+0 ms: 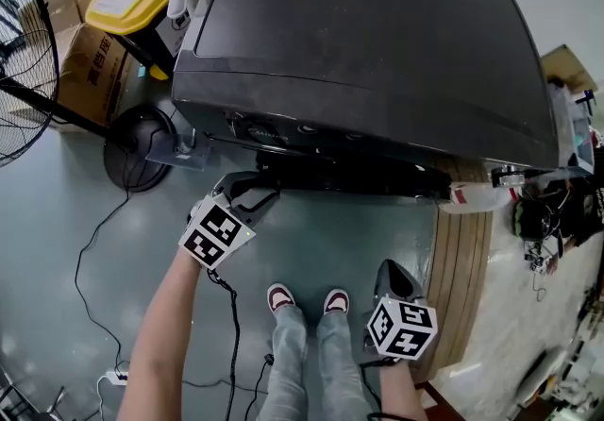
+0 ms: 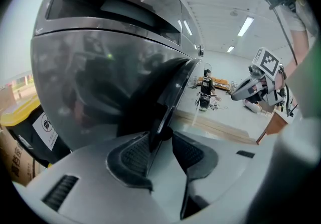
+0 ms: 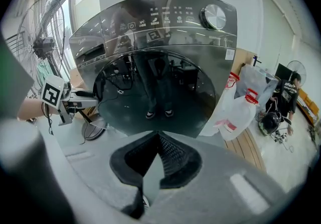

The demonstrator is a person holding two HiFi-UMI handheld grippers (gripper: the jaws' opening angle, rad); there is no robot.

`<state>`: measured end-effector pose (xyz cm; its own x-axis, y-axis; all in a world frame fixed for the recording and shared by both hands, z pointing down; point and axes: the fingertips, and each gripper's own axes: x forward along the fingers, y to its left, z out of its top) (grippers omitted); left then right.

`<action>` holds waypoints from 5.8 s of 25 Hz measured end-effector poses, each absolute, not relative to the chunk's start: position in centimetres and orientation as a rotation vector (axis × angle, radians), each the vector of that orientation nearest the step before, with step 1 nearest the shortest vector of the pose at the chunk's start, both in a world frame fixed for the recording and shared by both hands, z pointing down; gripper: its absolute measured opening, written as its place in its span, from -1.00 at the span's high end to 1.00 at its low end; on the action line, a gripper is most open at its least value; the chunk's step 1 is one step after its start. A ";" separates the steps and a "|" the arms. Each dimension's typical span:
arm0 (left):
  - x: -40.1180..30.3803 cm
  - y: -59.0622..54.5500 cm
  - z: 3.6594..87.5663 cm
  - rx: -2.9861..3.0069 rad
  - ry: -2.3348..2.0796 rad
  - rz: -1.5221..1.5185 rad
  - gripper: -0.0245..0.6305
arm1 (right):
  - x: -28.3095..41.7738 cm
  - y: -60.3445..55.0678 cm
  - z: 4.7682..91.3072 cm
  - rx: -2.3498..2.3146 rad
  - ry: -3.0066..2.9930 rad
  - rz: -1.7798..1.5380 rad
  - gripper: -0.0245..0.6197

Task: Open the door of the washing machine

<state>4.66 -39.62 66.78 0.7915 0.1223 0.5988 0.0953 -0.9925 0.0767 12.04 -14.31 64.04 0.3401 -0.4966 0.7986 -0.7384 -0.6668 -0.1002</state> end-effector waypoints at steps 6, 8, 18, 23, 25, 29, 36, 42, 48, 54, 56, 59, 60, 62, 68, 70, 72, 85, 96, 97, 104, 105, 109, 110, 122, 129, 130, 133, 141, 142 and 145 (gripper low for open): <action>3.1 -37.3 67.0 2.909 0.253 1.009 0.55 | 12.4 -13.9 63.8 2.327 -1.119 1.224 0.91; 2.6 -36.5 67.1 2.913 0.252 1.000 0.56 | 12.4 -13.7 63.8 2.325 -1.116 1.220 0.91; 1.5 -35.2 67.3 2.896 0.194 0.985 0.56 | 12.0 -13.5 63.1 2.327 -1.134 1.197 0.91; 0.2 -33.8 67.5 2.860 0.171 0.968 0.56 | 11.9 -13.1 61.7 2.333 -1.145 1.171 0.91; -0.1 -33.2 67.6 2.853 0.172 0.977 0.56 | 12.2 -12.7 61.3 2.339 -1.141 1.155 0.91; -0.6 -32.1 67.7 2.845 0.166 1.005 0.57 | 12.5 -11.8 61.2 2.361 -1.131 1.164 0.91; -2.0 -30.0 67.6 2.826 0.098 0.964 0.58 | 11.2 -10.5 60.4 2.318 -1.188 1.167 0.91; -3.3 -27.3 68.0 2.805 0.073 0.953 0.59 | 11.7 -6.9 59.8 2.283 -1.176 1.121 0.91; -4.3 -24.2 68.2 2.794 0.057 0.934 0.61 | 11.1 -4.6 59.6 2.306 -1.180 1.124 0.91; -5.0 -21.2 68.4 2.779 0.051 0.905 0.62 | 10.1 -2.3 59.8 2.305 -1.188 1.124 0.91; -5.2 -20.2 68.4 2.774 0.040 0.897 0.63 | 9.7 -1.4 59.9 2.307 -1.188 1.123 0.91; -5.6 -18.7 68.5 2.766 0.027 0.890 0.63 | 9.1 -0.2 59.9 2.311 -1.187 1.123 0.91; -5.7 -18.3 68.5 2.766 0.027 0.891 0.63 | 9.0 0.2 59.8 2.313 -1.187 1.122 0.91; -5.9 -17.3 68.6 2.767 0.036 0.897 0.64 | 8.7 0.9 59.6 2.320 -1.187 1.116 0.91; -6.3 -13.9 68.7 2.768 0.066 0.942 0.65 | 8.2 4.1 59.5 2.344 -1.179 1.117 0.91; -6.4 -12.8 68.8 2.766 0.074 0.959 0.66 | 7.9 5.1 59.6 2.355 -1.188 1.133 0.91; -6.4 -11.6 68.8 2.759 0.078 0.978 0.66 | 7.7 6.1 60.0 2.358 -1.202 1.150 0.91; -6.2 -5.7 68.9 2.739 0.085 0.993 0.64 | 4.8 11.1 62.4 2.445 -1.089 1.238 0.91; -6.1 -0.7 69.3 2.706 0.126 1.045 0.62 | 3.0 18.0 61.9 2.554 -0.897 1.263 0.91; -6.0 -0.3 69.3 2.704 0.135 1.046 0.62 | 3.1 18.7 61.8 2.569 -0.875 1.265 0.91; -5.1 1.9 69.2 2.685 0.094 1.060 0.61 | 3.0 22.8 61.9 2.654 -0.726 1.297 0.91; -5.0 2.3 69.3 2.679 0.083 1.067 0.61 | 2.9 23.4 62.0 2.664 -0.707 1.305 0.91; -4.4 4.0 69.3 2.666 0.080 1.088 0.61 | 2.2 25.5 62.4 2.701 -0.637 1.335 0.91; -4.2 4.5 69.3 2.662 0.087 1.091 0.61 | 2.0 26.0 62.5 2.707 -0.622 1.341 0.91; -1.9 9.6 69.0 2.633 0.250 1.086 0.58 | 2.2 31.2 62.7 2.785 -0.441 1.365 0.91; 0.2 12.7 69.0 2.616 0.305 1.091 0.58 | 2.3 33.2 63.3 2.831 -0.332 1.401 0.91; 0.4 13.1 69.0 2.611 0.305 1.090 0.58 | 2.2 33.4 63.4 2.834 -0.323 1.406 0.91; 1.2 14.1 68.9 2.604 0.305 1.081 0.58 | 2.3 34.2 63.5 2.841 -0.292 1.412 0.91; 3.1 16.2 68.9 2.570 0.306 1.060 0.58 | 3.1 37.2 63.2 2.873 -0.184 1.406 0.91; 3.3 16.5 68.9 2.567 0.304 1.057 0.58 | 3.1 37.6 63.2 2.878 -0.172 1.407 0.91; 4.1 17.3 68.8 2.564 0.304 1.047 0.58 | 3.1 38.6 63.3 2.890 -0.137 1.413 0.91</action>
<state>4.10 17.35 68.84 0.7032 0.3254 0.6322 0.0636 -0.9144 0.3998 3.09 38.65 63.26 0.6118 -0.1101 0.7833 -0.0419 -0.9934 -0.1069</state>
